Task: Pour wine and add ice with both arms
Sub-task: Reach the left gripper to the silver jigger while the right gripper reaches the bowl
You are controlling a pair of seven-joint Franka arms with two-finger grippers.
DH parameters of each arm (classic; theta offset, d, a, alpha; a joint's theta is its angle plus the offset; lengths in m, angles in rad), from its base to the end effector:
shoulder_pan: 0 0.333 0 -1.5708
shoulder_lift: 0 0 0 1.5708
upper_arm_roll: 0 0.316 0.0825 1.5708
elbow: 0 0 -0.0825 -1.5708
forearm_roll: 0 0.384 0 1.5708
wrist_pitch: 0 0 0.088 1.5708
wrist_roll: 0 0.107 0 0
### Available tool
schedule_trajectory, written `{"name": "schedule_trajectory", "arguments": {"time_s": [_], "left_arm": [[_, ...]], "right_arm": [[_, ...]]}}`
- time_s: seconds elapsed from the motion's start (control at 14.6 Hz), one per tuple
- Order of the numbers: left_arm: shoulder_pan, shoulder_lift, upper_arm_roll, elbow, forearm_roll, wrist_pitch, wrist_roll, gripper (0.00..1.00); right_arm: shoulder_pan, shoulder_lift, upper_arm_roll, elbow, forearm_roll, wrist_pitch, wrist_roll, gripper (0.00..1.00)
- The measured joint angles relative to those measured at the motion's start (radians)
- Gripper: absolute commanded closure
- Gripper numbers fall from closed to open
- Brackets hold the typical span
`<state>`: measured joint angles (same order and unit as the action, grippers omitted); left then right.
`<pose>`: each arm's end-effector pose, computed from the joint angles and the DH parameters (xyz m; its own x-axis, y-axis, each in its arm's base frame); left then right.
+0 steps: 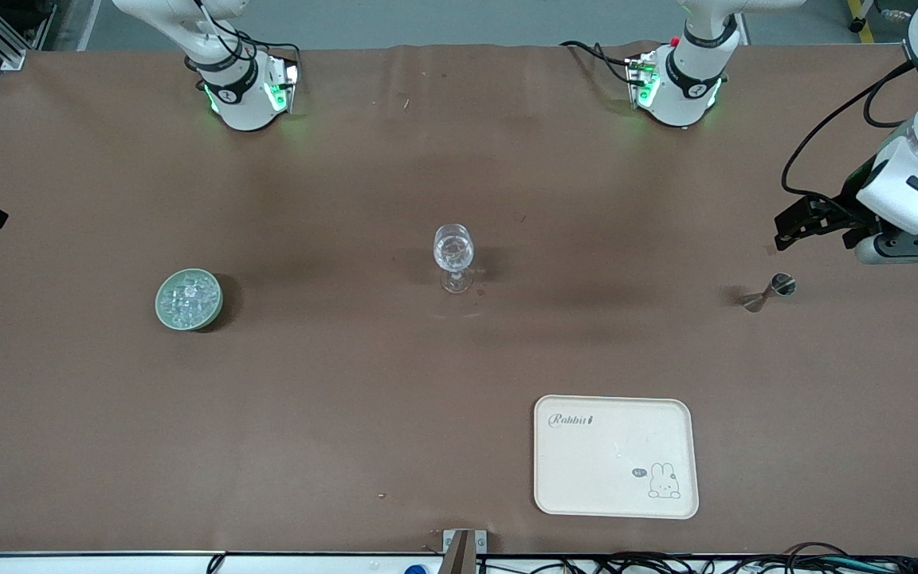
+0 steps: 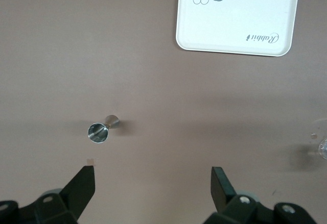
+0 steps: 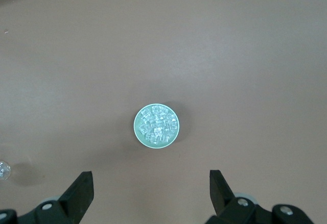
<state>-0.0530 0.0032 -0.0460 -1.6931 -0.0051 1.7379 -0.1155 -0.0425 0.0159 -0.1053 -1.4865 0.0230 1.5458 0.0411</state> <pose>0.5644 -0.0565 0.5793 0.9990 0.0174 0.0407 0.0170 -0.9998 0.0100 0.5519 -0.0791 0.6532 0.9814 -0.1870 0.0426 -0.1861 -0.9823 -0.0230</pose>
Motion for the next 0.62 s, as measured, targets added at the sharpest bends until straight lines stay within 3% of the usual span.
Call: {"name": "schedule_trajectory", "arguments": {"time_s": [0.27,0.62], "left_arm": [[-0.001,0.001,0.106,-0.002,-0.044,-0.014,-0.021,0.0],[0.002,0.034,0.323,-0.009,-0.153,-0.015,-0.16,0.0]], "right_arm": [[-0.006,0.003,-0.001,-0.069,0.0,0.011,0.0,0.0],[-0.009,0.021,-0.001,-0.313,0.0,0.204,0.0,0.0]]}}
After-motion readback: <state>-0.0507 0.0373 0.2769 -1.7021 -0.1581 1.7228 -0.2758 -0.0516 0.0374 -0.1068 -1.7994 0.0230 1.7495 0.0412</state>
